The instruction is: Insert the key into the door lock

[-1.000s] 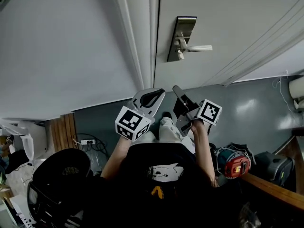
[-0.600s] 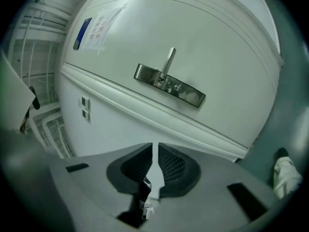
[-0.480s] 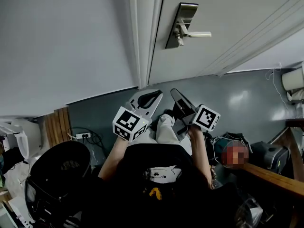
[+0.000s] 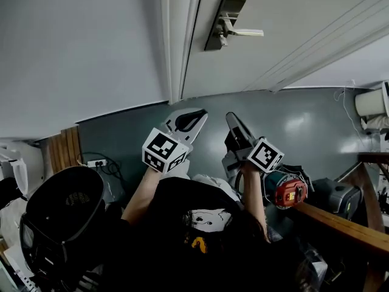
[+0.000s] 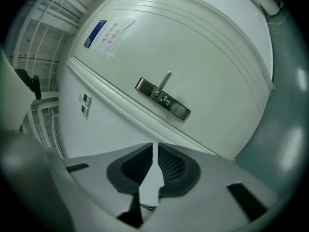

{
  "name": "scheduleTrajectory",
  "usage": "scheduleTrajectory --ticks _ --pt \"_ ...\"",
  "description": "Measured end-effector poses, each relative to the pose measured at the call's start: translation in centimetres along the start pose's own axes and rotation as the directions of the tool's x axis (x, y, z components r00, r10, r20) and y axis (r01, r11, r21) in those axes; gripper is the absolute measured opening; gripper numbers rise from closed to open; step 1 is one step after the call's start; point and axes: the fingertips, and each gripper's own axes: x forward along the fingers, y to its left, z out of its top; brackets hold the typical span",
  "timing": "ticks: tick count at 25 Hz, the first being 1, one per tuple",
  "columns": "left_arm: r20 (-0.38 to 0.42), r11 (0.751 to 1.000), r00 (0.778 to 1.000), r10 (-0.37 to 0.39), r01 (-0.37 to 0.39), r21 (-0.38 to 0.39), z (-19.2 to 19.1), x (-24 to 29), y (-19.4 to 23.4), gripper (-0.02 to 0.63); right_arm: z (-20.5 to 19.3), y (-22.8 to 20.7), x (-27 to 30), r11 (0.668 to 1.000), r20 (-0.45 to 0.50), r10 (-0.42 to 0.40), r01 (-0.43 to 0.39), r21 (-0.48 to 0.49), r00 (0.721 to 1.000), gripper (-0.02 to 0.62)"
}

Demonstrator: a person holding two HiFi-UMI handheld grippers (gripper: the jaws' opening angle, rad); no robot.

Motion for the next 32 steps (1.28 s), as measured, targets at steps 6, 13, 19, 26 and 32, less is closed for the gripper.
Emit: scheduleTrajectory --ticks 6,13,19,26,32 --pt "-0.006 1.000 1.000 -0.011 0.011 -0.009 -0.7 1.7 -4.3 0.020 1.3 -0.9 -5.3 1.000 0.026 0.008 -0.008 -0.022 1.000 0.023" --pt "-0.054 0.999 0.998 -0.015 0.017 0.028 -2.4 1.7 -11.0 0.020 0.9 -1.7 -12.2 0.999 0.044 0.001 0.001 -0.045 0.999 0.023" --pt "-0.066 0.998 0.998 0.001 0.003 0.058 -3.3 0.3 -15.4 0.020 -1.0 -2.0 -16.8 0.997 0.037 -0.001 0.004 -0.080 0.999 0.023" --pt "-0.083 0.997 0.996 0.013 -0.007 0.072 -5.3 -1.9 -20.1 0.020 -3.1 -0.8 -20.9 0.985 0.031 0.026 -0.021 -0.170 0.999 0.023" --pt "-0.088 0.995 0.996 0.011 -0.002 0.100 -6.6 -2.4 -25.3 0.020 -4.4 -0.6 -25.7 0.968 0.027 0.035 -0.027 -0.249 0.999 0.021"
